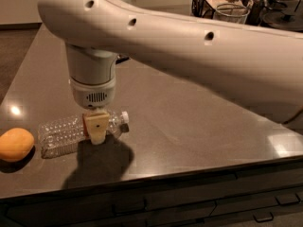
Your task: Move water bottle near orange
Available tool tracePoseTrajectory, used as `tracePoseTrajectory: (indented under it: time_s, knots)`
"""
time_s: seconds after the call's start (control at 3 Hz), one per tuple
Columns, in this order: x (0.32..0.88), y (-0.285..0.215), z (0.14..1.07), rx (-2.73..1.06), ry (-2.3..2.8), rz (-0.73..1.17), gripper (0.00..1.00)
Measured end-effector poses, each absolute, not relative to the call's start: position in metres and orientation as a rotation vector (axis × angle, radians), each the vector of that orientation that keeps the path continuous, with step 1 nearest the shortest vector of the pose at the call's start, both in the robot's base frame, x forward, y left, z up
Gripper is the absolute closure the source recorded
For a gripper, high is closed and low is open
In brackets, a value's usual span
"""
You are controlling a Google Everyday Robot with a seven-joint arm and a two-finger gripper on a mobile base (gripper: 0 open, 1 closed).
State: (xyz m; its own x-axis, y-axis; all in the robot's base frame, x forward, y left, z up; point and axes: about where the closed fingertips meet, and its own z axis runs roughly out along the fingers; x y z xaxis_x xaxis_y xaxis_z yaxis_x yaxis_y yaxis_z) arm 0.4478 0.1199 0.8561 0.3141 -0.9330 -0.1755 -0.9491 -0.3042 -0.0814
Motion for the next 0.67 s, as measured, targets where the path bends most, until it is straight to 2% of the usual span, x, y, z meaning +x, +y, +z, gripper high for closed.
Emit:
tracePoseTrajectory:
  time_s: [0.33, 0.67]
  knots:
    - [0.4477, 0.1205, 0.8558, -2.404, 1.739, 0.141, 0.0]
    - [0.4477, 0.1206, 0.8558, -2.404, 1.739, 0.141, 0.0]
